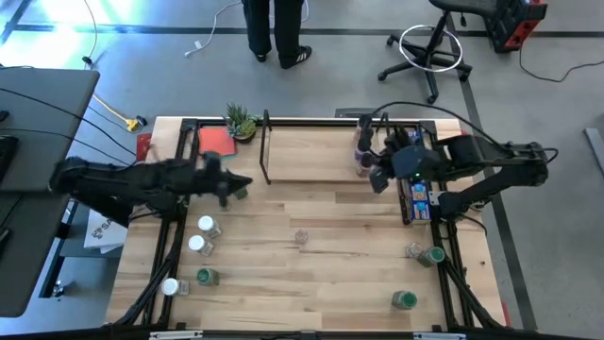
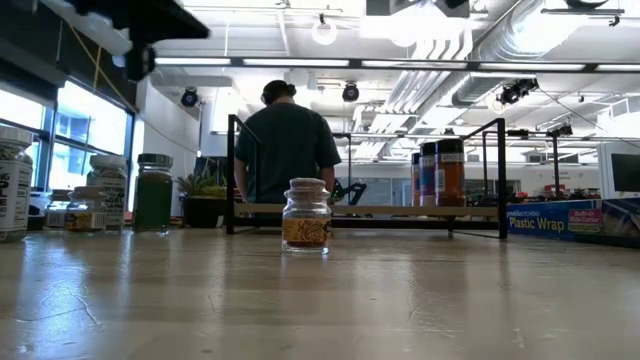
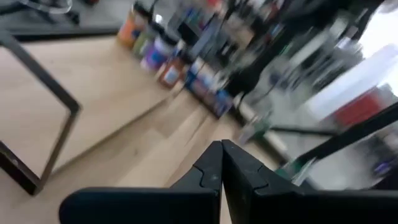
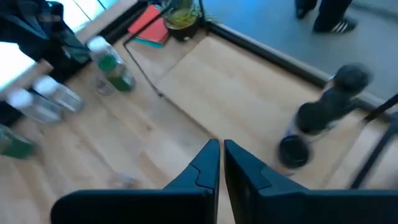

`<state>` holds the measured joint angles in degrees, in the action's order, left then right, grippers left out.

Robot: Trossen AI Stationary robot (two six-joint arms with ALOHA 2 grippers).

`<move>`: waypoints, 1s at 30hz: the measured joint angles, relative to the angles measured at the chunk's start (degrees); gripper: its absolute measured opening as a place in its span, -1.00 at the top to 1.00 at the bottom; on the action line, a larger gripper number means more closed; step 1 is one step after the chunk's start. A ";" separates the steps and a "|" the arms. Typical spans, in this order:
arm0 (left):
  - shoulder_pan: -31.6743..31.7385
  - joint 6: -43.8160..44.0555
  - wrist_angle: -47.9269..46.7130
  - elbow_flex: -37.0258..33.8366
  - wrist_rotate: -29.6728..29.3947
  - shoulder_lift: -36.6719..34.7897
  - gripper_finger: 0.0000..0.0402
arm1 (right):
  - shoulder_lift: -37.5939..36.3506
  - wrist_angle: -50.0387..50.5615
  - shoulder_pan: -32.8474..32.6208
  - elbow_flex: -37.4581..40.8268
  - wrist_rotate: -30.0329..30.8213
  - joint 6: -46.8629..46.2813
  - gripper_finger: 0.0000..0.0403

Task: Shelf spices
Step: Put the brown seasoning bottle on the shelf

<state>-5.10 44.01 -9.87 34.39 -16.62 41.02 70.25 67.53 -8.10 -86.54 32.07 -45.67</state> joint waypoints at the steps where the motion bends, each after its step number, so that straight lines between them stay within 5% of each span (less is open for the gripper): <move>1: -0.16 0.05 -0.82 1.76 0.04 3.15 1.00 | -0.45 0.73 0.38 0.00 0.55 2.16 0.92; 6: -0.59 -0.50 -3.98 8.75 0.22 17.59 0.96 | -1.84 4.79 2.09 0.00 1.14 10.78 0.92; 11: -0.60 -1.91 -5.26 12.92 6.85 30.25 0.76 | -2.18 8.48 2.50 0.04 1.26 14.59 0.92; 18: -2.51 -17.98 -4.77 19.05 17.78 45.14 0.29 | -2.14 10.19 2.50 0.04 2.42 18.53 0.92; 30: -5.44 -28.17 -5.76 26.69 16.30 61.09 -0.34 | -2.90 11.74 2.47 0.04 1.82 16.13 0.92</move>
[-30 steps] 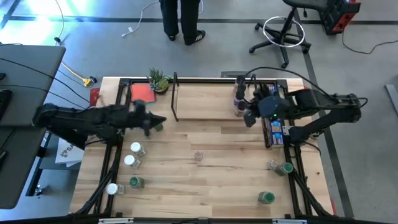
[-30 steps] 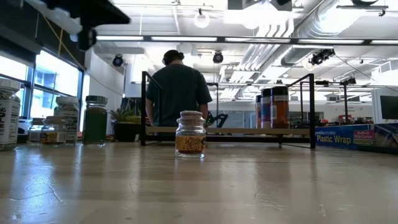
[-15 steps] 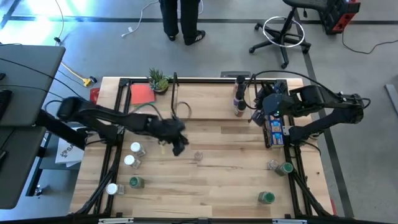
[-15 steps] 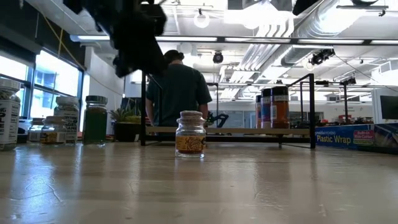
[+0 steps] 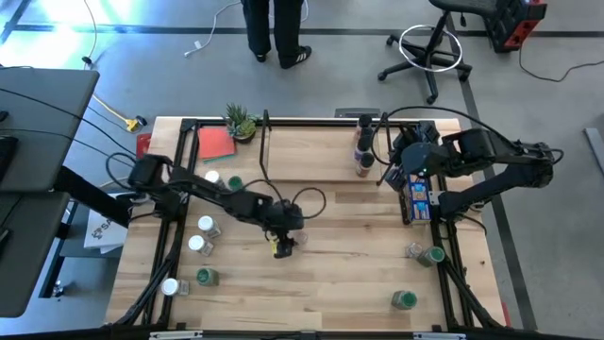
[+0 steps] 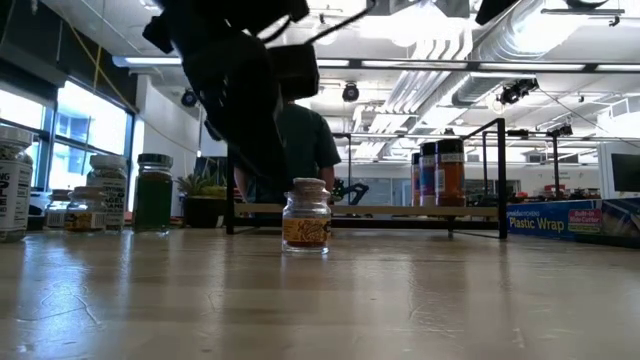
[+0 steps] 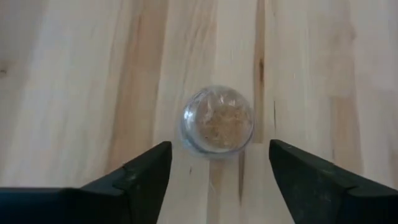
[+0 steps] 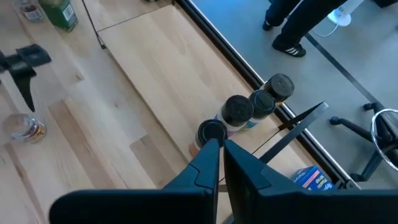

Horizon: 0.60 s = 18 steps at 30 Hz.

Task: Shelf spices
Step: Put the brown seasoning bottle on the shelf

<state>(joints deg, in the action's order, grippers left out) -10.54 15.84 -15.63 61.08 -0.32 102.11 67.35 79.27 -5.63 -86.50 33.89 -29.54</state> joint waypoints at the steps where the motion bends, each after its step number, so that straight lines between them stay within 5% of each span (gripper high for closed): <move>1: -0.22 0.00 0.06 0.56 -0.09 0.83 -0.36 | 0.04 0.24 0.00 0.00 -0.02 -0.03 0.92; 12: -2.02 2.95 -0.54 4.35 -7.76 6.53 -0.35 | 0.04 0.41 -0.02 0.00 -0.07 -1.82 0.92; 18: -1.82 5.07 -1.16 4.74 -7.30 6.60 -0.11 | 0.04 0.45 -0.02 0.00 -0.09 -3.02 0.92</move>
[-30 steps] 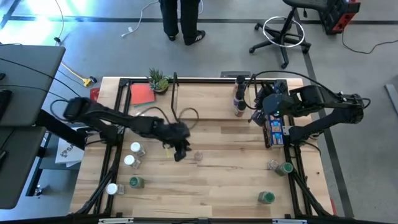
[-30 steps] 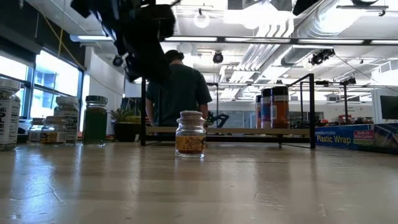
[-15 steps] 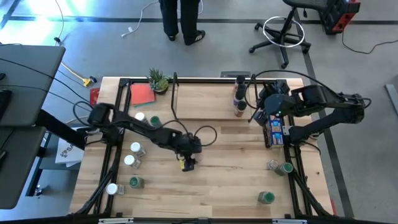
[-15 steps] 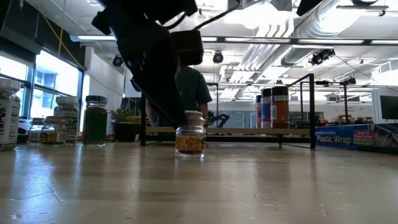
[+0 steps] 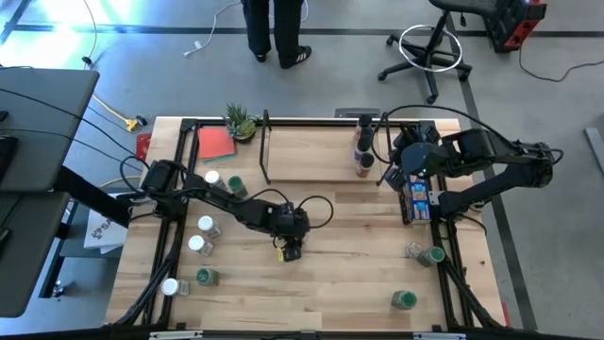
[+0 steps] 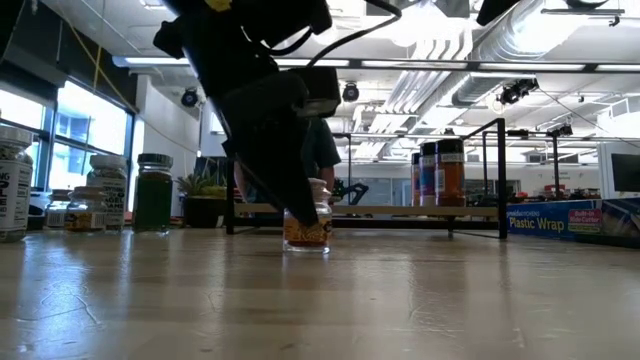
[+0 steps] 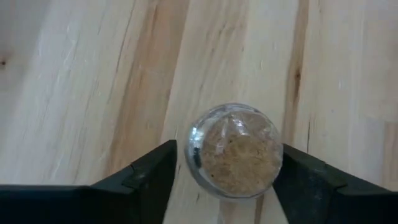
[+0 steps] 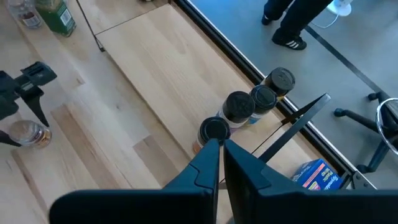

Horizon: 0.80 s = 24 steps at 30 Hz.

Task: Shelf spices
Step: Put the brown seasoning bottle on the shelf

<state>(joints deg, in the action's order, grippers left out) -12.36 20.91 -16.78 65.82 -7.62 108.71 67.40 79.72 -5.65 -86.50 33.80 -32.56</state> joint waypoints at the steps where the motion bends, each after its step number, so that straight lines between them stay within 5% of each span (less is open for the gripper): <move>1: 0.06 -0.02 -0.12 0.00 0.07 0.00 -0.03 | 0.00 0.00 0.00 0.00 0.00 0.00 0.92; 6: 0.97 0.78 -5.18 3.16 0.48 -1.76 0.17 | -0.98 0.41 0.00 0.00 -0.72 -0.02 0.92; 12: 5.15 -4.02 -19.39 21.98 -3.11 -3.35 0.17 | -4.40 0.76 0.00 0.00 -0.99 -0.21 0.92; 18: 15.56 -9.00 -20.34 36.02 -5.03 -0.23 0.17 | -8.25 0.83 0.00 0.00 2.81 -2.44 0.92; 24: 27.32 -14.12 -17.59 42.71 0.04 7.56 0.17 | -10.22 0.84 0.00 0.00 4.60 -4.04 0.92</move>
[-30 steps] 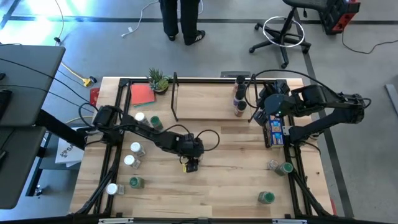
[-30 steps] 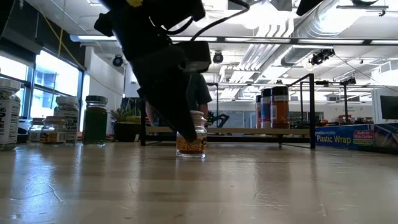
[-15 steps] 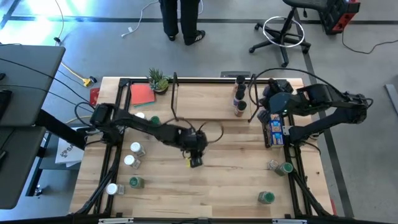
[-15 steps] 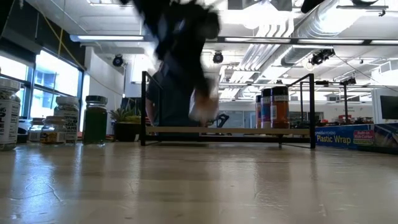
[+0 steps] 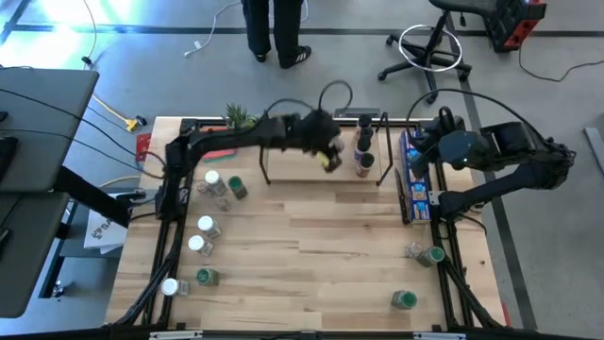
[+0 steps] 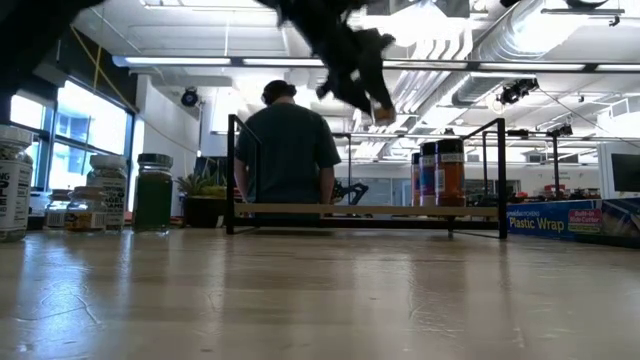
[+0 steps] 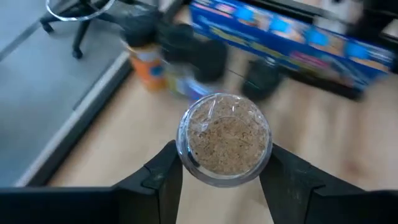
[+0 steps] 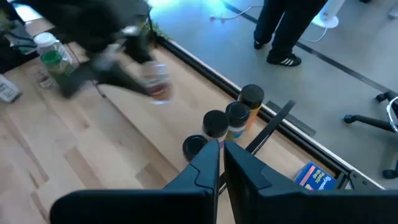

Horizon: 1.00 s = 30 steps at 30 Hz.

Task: Shelf spices
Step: Put the brown seasoning bottle on the shelf

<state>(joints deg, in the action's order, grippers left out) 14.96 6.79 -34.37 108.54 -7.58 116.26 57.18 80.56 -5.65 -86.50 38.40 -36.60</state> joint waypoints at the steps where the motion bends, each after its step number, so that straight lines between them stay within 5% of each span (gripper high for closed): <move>1: 1.53 -0.79 0.48 1.02 0.87 1.68 0.17 | -0.01 -0.01 0.00 0.00 0.54 -0.34 0.92; 10: 9.57 -5.20 5.39 6.20 6.14 12.90 0.17 | 1.05 -0.01 0.00 0.00 0.99 -2.50 0.92; 20: 10.53 -7.71 9.79 6.25 8.55 18.51 0.17 | 1.75 0.19 0.04 0.00 1.26 -3.69 0.92; 30: 10.58 -8.55 11.28 6.20 6.78 20.65 -0.03 | 2.13 0.22 0.04 0.00 1.47 -4.13 0.92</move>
<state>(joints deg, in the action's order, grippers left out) 25.54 -1.76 -23.10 114.74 -0.79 136.91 59.31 80.78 -5.61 -86.50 39.88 -40.73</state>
